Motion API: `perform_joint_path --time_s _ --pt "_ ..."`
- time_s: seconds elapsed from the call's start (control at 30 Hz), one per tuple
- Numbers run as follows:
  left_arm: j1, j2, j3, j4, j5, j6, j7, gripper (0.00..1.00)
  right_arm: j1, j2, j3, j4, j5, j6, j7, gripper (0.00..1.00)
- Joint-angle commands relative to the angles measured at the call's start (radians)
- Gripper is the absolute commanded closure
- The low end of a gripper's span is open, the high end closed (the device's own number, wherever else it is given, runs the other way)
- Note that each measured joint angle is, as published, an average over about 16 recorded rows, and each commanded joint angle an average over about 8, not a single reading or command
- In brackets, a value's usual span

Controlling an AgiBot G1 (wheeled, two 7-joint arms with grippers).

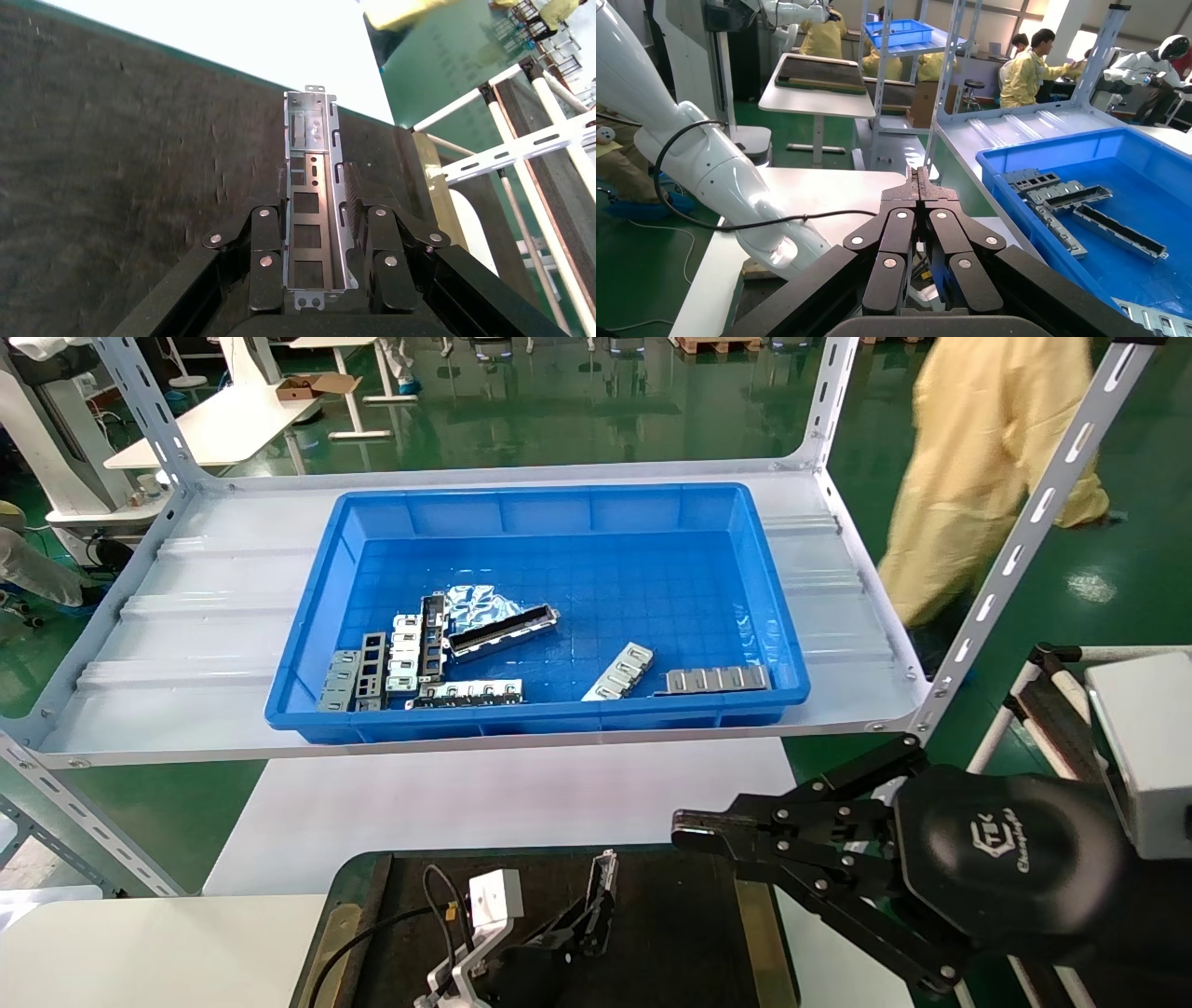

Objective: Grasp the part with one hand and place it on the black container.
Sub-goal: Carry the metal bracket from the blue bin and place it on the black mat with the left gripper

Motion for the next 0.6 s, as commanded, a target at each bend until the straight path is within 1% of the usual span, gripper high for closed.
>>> perform_joint_path --time_s 0.03,0.43,0.47,0.5,0.53,0.6 --pt "0.007 0.011 -0.016 0.016 0.01 0.009 -0.005 1.0 0.0 0.0 0.0 0.0 0.0 0.0 0.0 1.0" --pt "0.036 0.054 -0.082 0.078 0.047 0.046 -0.016 1.0 0.0 0.0 -0.001 0.0 0.001 0.0 0.0 1.0" --pt "0.038 0.056 -0.086 0.082 0.05 0.049 -0.016 0.95 0.0 0.0 -0.001 0.0 0.001 0.0 0.0 0.98" --pt "0.04 0.059 -0.089 0.086 0.052 0.051 -0.016 0.87 0.0 0.0 -0.001 0.0 0.001 0.0 0.0 0.93" --pt "0.042 0.061 -0.093 0.089 0.054 0.054 -0.016 0.75 0.0 0.0 -0.001 0.0 0.001 0.0 0.0 0.86" --pt "0.046 0.065 -0.098 0.096 0.058 0.057 -0.016 0.5 0.0 0.0 -0.001 0.0 0.001 0.0 -0.001 0.63"
